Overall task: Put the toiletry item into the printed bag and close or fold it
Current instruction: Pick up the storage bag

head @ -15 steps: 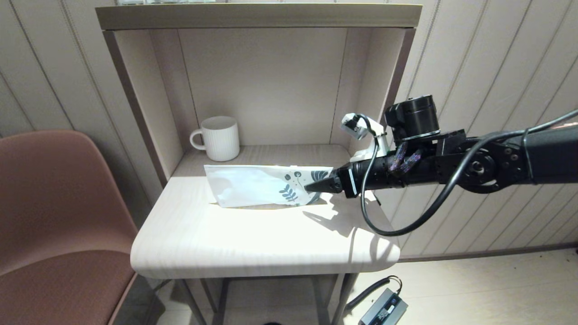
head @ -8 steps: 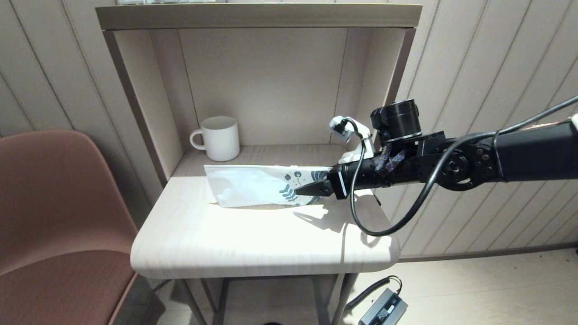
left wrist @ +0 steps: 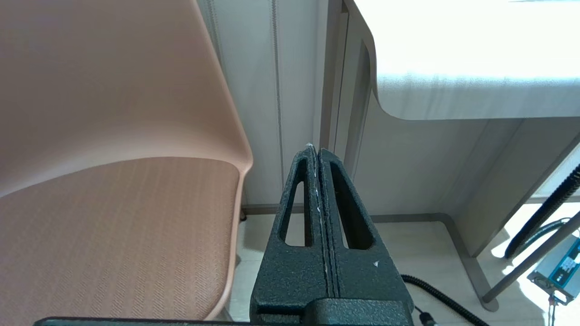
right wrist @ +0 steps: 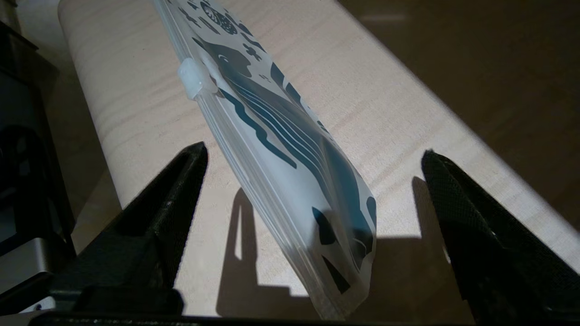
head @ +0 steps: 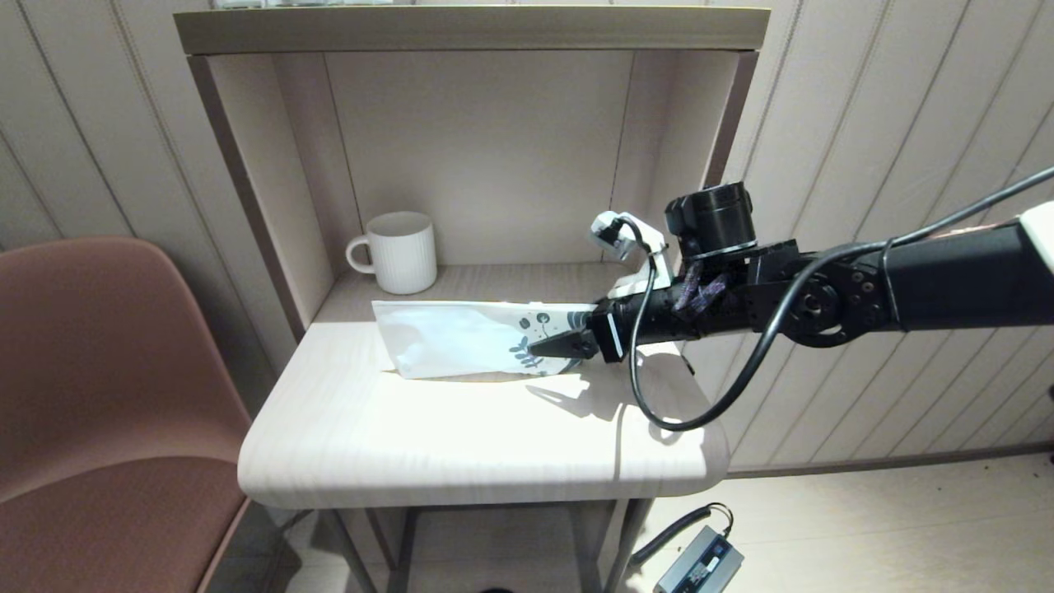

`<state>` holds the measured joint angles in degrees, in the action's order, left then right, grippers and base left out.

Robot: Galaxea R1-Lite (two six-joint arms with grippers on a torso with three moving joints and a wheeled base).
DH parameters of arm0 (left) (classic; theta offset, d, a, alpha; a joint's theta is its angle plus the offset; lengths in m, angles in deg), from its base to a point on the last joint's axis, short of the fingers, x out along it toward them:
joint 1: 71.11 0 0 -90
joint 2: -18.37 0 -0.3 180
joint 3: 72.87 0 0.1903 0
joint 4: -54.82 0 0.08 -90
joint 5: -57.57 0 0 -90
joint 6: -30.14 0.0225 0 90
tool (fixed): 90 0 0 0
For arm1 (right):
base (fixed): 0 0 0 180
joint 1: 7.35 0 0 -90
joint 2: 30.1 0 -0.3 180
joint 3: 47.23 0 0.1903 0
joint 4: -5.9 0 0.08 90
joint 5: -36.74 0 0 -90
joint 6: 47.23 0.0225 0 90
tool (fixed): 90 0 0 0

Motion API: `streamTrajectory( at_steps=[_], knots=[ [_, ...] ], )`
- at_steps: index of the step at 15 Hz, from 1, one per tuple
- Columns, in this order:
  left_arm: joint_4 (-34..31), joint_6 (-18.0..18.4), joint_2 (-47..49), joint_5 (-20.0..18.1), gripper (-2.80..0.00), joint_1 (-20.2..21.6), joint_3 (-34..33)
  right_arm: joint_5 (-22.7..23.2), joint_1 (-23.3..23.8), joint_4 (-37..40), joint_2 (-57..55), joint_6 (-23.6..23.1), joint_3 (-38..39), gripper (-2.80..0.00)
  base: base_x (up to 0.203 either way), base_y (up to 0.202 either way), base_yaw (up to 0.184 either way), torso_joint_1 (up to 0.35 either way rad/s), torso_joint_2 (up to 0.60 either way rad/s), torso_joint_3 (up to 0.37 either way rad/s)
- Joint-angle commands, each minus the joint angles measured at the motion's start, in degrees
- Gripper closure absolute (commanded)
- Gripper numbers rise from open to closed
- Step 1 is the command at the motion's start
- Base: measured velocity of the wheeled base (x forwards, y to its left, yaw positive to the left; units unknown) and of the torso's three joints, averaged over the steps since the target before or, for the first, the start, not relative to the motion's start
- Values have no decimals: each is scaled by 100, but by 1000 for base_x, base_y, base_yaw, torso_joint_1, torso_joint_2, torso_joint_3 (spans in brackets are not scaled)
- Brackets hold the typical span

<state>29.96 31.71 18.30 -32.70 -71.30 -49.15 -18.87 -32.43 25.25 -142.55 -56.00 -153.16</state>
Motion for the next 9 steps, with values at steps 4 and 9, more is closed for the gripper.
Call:
streamTrajectory(
  at_steps=[4, 9],
  knots=[
    [-1, 1, 7, 0, 0, 1, 0, 15, -120, -3, -4, -19, -66, 0, 0, 0, 0, 0, 0, 0],
    [-1, 1, 7, 0, 0, 1, 0, 24, -120, -3, -4, -84, -54, 0, 0, 0, 0, 0, 0, 0]
  ],
)
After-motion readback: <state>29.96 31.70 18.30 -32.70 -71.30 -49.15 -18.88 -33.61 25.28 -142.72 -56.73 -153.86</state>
